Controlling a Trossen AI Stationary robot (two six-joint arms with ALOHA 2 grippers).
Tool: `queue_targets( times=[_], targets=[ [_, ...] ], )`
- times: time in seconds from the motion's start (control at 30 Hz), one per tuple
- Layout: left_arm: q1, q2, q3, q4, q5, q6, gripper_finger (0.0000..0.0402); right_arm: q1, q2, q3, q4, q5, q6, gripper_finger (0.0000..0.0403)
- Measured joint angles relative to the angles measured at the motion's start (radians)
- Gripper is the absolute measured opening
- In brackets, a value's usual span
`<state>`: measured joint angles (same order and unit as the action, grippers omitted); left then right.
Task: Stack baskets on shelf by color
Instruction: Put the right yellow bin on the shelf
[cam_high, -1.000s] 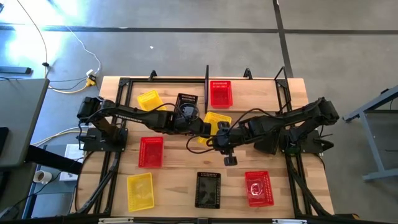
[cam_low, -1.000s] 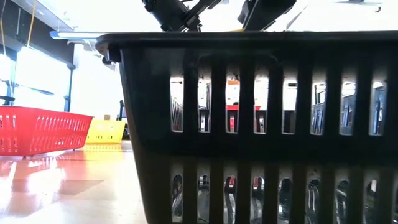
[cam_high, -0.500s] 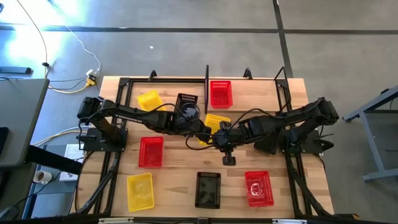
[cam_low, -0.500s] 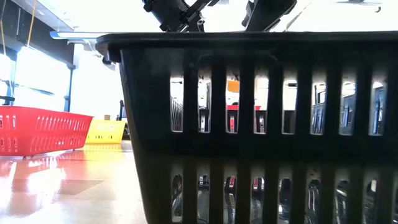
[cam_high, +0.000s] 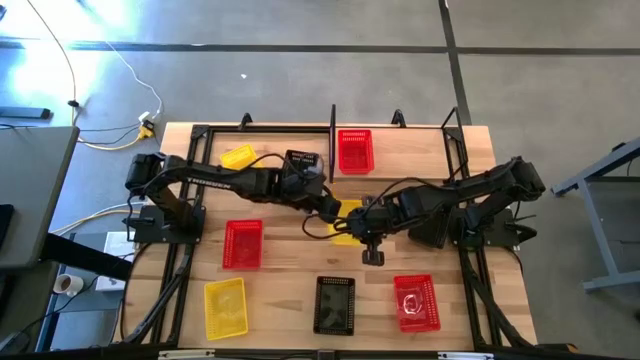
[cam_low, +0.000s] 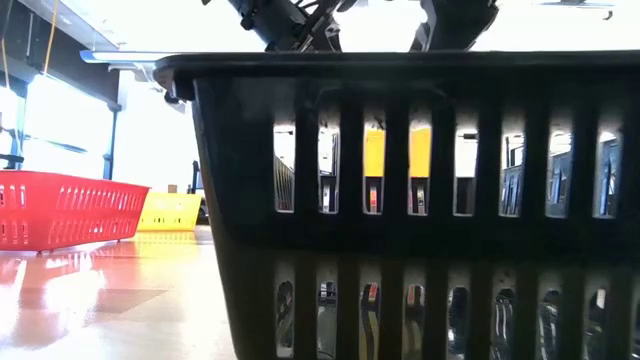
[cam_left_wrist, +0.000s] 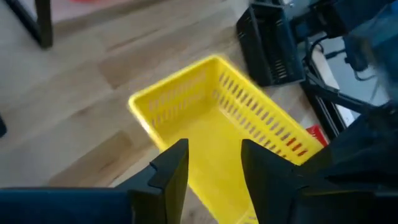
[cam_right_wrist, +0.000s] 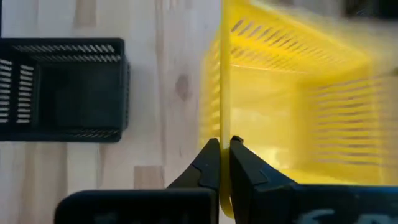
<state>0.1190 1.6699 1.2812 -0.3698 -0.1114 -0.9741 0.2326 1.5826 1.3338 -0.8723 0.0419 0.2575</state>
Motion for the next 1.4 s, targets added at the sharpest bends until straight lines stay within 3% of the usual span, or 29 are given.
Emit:
queue_targets(
  times=[0.33,0.53,0.67,1.03,1.2,1.4],
  targets=[
    [0.094,0.000,0.000,0.181,0.169,0.163,0.0140,0.017,-0.014,0.000,-0.030,0.006,0.090,0.0000],
    [0.155,0.000,0.000,0.192,0.283,0.265,0.0140,0.017,-0.068,0.000,-0.060,0.042,0.102,0.0000],
    [0.193,-0.020,0.000,0.171,0.332,0.331,0.0140,0.017,-0.131,0.000,-0.092,0.148,0.119,0.0000],
    [0.242,-0.129,0.000,0.149,0.308,0.485,0.0140,-0.011,-0.332,-0.001,-0.226,0.555,0.145,0.0000],
    [0.242,-0.150,0.000,0.149,0.275,0.491,0.0140,-0.047,-0.425,-0.050,-0.218,0.721,0.059,0.0000],
    [0.247,-0.150,0.000,0.149,0.252,0.489,0.0140,-0.107,-0.572,-0.224,-0.104,0.860,-0.158,0.0000]
  ],
)
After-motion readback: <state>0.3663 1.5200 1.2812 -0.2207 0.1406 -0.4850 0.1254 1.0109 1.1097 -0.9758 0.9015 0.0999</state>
